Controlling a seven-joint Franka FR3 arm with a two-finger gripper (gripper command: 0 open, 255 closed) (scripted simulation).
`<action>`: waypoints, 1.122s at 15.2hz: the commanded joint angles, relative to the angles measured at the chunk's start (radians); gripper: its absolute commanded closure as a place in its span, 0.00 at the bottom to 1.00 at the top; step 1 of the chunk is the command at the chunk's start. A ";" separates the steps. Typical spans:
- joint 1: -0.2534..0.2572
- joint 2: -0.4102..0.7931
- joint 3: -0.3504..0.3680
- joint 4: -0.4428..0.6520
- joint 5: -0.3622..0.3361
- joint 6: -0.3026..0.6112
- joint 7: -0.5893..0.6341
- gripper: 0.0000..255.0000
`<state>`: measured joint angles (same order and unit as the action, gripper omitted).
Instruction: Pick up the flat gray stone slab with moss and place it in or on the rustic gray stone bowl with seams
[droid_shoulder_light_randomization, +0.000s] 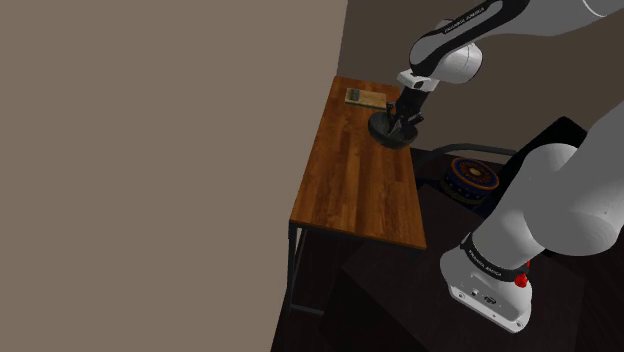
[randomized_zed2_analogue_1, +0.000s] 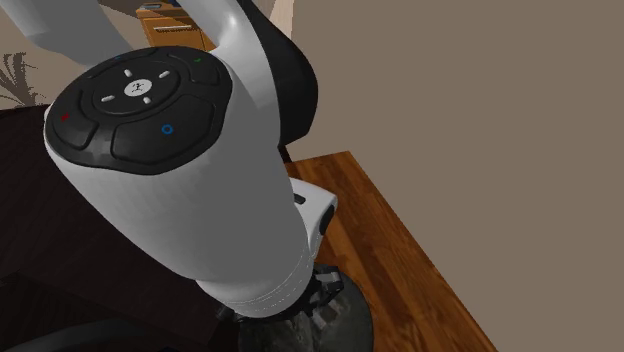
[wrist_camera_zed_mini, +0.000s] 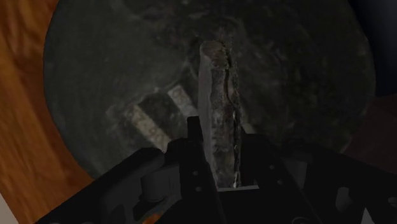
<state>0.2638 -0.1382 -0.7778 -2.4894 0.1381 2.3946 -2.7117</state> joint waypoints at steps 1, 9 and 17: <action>0.000 0.000 0.000 0.000 0.000 0.000 0.000 1.00; -0.009 -0.026 0.008 0.008 -0.029 -0.027 0.025 1.00; -0.039 -0.117 0.046 0.053 -0.111 -0.138 0.103 1.00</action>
<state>0.2275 -0.2449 -0.7365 -2.4424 0.0353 2.2702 -2.6179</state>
